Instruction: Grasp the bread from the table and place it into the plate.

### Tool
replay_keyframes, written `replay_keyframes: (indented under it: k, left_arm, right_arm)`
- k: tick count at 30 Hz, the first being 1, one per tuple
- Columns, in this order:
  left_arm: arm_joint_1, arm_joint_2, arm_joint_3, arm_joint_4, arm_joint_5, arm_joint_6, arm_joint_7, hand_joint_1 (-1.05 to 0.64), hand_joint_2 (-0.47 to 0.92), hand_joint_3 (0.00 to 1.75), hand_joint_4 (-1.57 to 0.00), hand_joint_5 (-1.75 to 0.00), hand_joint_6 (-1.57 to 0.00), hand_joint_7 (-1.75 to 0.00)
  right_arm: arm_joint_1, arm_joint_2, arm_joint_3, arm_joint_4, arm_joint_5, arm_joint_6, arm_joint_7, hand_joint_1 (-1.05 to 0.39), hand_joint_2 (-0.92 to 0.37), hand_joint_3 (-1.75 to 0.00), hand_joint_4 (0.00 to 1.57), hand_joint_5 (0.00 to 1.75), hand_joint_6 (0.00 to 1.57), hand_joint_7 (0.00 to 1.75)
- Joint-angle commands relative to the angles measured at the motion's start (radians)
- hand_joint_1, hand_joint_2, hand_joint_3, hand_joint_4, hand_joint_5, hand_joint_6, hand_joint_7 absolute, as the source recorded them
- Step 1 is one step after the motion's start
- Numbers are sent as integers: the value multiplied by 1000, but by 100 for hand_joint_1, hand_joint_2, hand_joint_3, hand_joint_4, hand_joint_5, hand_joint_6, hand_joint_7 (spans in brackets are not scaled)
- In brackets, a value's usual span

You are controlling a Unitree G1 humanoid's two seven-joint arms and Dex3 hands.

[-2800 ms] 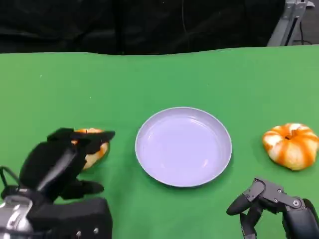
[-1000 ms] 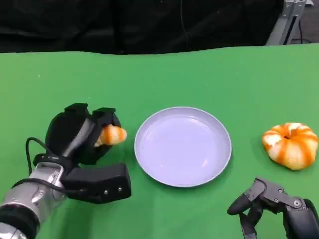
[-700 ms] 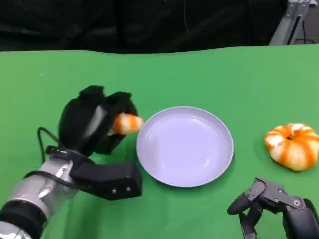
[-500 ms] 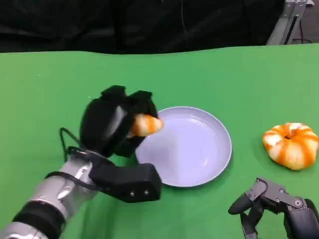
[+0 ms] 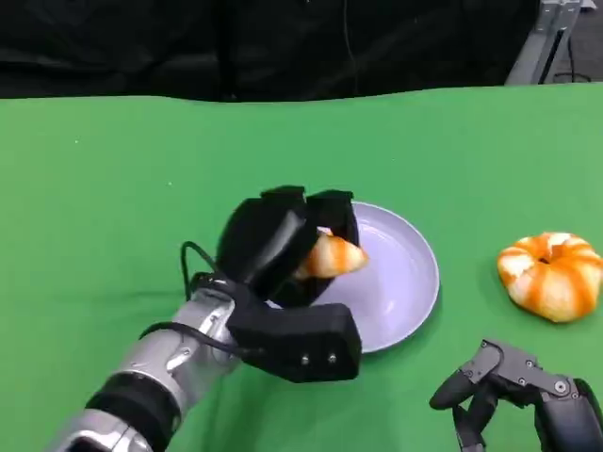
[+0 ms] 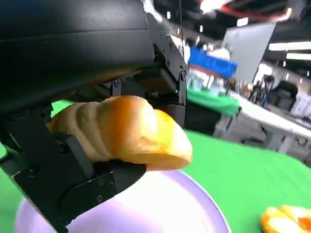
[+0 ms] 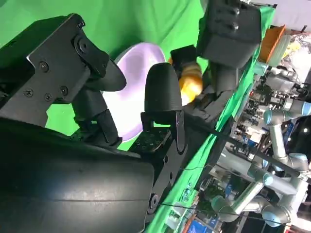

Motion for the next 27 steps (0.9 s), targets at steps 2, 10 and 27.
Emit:
replay_keyframes:
  k: [2, 10, 27]
  left_arm:
    - [-38, 23, -41, -60, 33, 105, -152, -35, 88, 15, -46, -75, -60, -12]
    - [-15, 64, -83, -193, 63, 240, -350, -82, 92, 34, 0, -8, -7, -1]
    - [156, 215, 24, -526, -76, 192, -512, -65, 92, 28, -20, -14, -23, -9]
  right_arm:
    - [13, -9, -2, -10, 8, -8, -3, 6, -34, -132, 81, 170, 81, 125]
    - [12, -7, 0, -12, 5, -10, -4, 7, -33, -133, 80, 170, 81, 125]
    - [14, -1, 4, -18, 8, 1, -2, 5, -34, -132, 80, 171, 81, 125]
